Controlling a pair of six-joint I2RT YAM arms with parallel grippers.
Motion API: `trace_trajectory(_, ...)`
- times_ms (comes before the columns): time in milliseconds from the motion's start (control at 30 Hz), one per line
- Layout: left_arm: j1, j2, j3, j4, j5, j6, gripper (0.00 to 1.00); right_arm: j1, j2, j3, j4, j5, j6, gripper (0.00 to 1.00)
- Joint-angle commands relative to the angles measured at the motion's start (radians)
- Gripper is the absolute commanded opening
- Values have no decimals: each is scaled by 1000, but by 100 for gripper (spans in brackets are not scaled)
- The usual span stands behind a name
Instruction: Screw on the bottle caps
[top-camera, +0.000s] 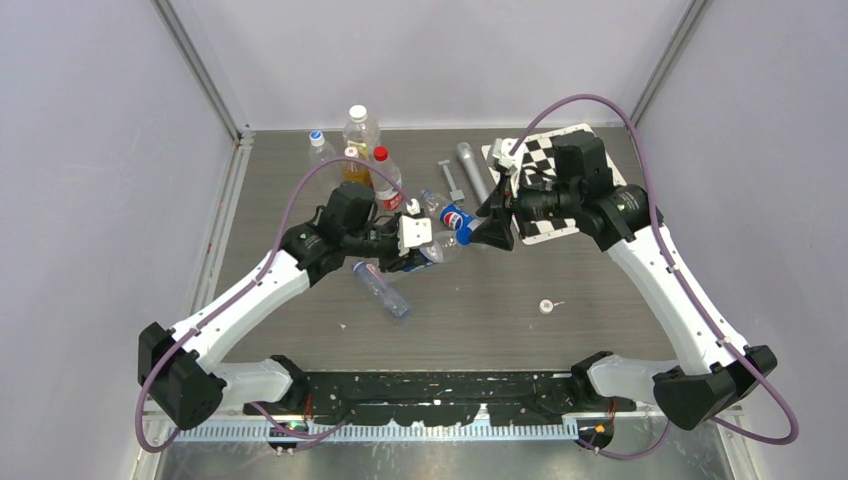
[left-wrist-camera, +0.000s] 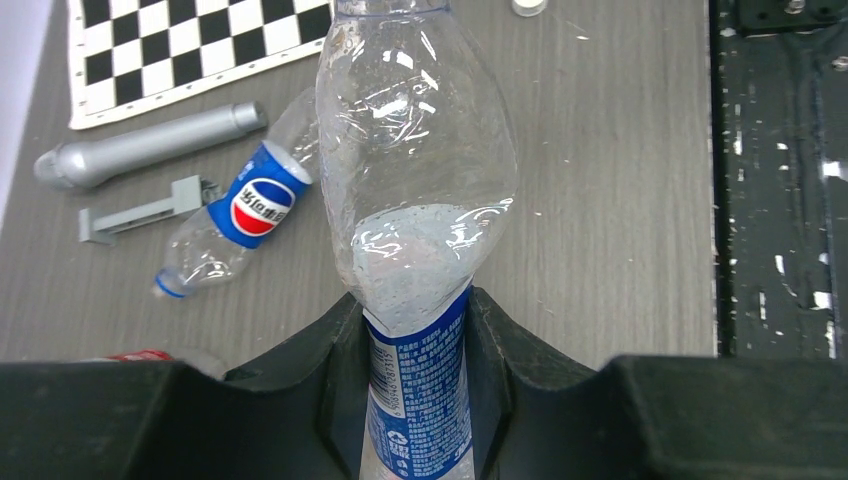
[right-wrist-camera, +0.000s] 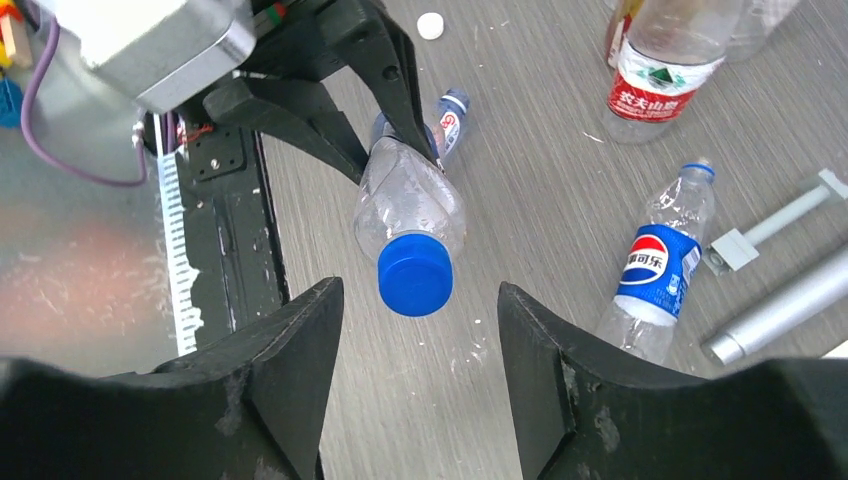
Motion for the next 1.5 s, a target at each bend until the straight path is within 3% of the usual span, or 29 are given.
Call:
trace_trajectory(0,7,10,56,-45,114,6,0,1,-1,5,-35,-100,-159,62)
trace_trajectory(533,6,13,70,-49,168,-15,0,47,27,12,-101,-125,-204,57)
trace_trajectory(767,6,12,69,-33,166,-33,0,53,40,18,-120,-115,-201,50)
trace_trajectory(900,6,15,71,-18,163,-44,0,55,51,21,-127,-112,-186,35)
trace_trajectory(967,6,16,70,-4,158,-50,0,55,57,25,-126,-107,-170,21)
trace_trajectory(1000,6,16,69,3,154,-50,0,55,62,26,-122,-101,-162,9)
trace_trajectory(1067,6,15,59,28,130,-53,0,54,71,31,-111,-87,-129,1)
trace_trajectory(1200,-3,-6,13,130,30,-76,0,54,95,29,-24,-1,132,0)
trace_trajectory(1367,-123,-62,-111,377,-284,-38,0,55,119,28,68,292,583,0)
trace_trajectory(1467,-225,-77,-193,567,-483,11,0,54,112,3,109,362,812,0)
